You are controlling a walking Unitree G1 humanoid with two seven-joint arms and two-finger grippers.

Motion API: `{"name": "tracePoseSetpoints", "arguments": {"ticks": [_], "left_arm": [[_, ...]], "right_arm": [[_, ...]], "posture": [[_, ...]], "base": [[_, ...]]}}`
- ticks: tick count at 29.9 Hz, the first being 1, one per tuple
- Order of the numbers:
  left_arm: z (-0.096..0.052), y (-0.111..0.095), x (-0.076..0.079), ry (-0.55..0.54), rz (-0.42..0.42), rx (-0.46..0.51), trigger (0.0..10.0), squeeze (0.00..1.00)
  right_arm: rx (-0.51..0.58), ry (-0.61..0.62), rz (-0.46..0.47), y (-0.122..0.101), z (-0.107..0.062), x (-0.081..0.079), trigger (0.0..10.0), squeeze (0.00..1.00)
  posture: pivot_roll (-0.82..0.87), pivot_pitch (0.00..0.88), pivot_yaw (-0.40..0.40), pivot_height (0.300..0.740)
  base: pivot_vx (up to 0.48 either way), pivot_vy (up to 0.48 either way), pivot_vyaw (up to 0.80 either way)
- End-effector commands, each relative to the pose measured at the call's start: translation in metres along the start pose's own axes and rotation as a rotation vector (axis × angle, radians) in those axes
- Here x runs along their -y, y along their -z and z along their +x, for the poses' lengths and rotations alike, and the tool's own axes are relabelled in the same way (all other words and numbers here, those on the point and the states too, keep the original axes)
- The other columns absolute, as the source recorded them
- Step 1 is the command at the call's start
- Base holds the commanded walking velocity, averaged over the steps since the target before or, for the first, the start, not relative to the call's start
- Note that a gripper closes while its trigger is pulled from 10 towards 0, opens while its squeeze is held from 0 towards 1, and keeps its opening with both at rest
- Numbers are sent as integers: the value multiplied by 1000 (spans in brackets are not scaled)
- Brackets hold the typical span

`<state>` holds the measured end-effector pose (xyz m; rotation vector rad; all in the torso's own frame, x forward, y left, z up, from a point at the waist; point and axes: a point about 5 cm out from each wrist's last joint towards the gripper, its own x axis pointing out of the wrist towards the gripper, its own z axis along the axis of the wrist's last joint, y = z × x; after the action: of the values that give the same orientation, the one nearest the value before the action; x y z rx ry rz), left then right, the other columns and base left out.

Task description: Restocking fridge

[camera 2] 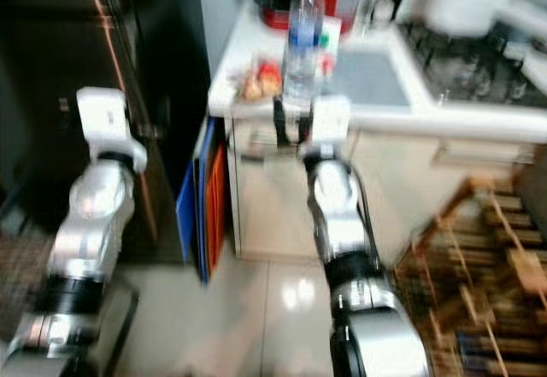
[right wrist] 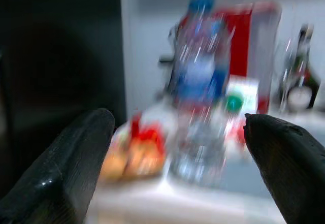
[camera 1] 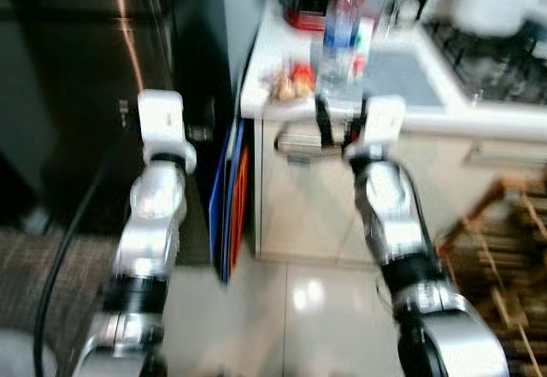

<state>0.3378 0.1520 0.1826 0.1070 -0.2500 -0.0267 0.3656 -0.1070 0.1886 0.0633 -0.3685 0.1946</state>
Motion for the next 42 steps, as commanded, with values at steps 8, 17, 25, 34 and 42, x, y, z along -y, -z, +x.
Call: {"name": "tracePoseSetpoints", "arguments": {"ticks": [8, 17, 25, 34, 42], "left_arm": [[4, -22, 16, 60, 2, 99, 10000, 0], [5, -24, 23, 72, 26, 115, 10000, 0], [1, -19, 34, 152, 0, 87, 10000, 0], [-1, -18, 31, 143, -7, 77, 10000, 0], [-3, -16, 31, 152, -7, 63, 10000, 0]], "right_arm": [[454, -38, -25, -127, 42, 0, 10000, 0], [442, -54, 76, -153, 64, -2, 10000, 0], [171, 34, 169, -112, 78, 11, 10000, 0], [-21, 66, 298, -95, 88, 15, 10000, 0], [-115, 89, 310, -81, 88, 17, 10000, 0]], "posture": [[-37, 0, -13, 740], [-28, 0, -19, 740], [-10, 0, -29, 740], [2, 0, -37, 740], [13, 0, -49, 740]], "base": [[480, 0, 0], [160, 0, 0], [0, 0, 0], [0, 0, 0], [0, 0, 0]]}}
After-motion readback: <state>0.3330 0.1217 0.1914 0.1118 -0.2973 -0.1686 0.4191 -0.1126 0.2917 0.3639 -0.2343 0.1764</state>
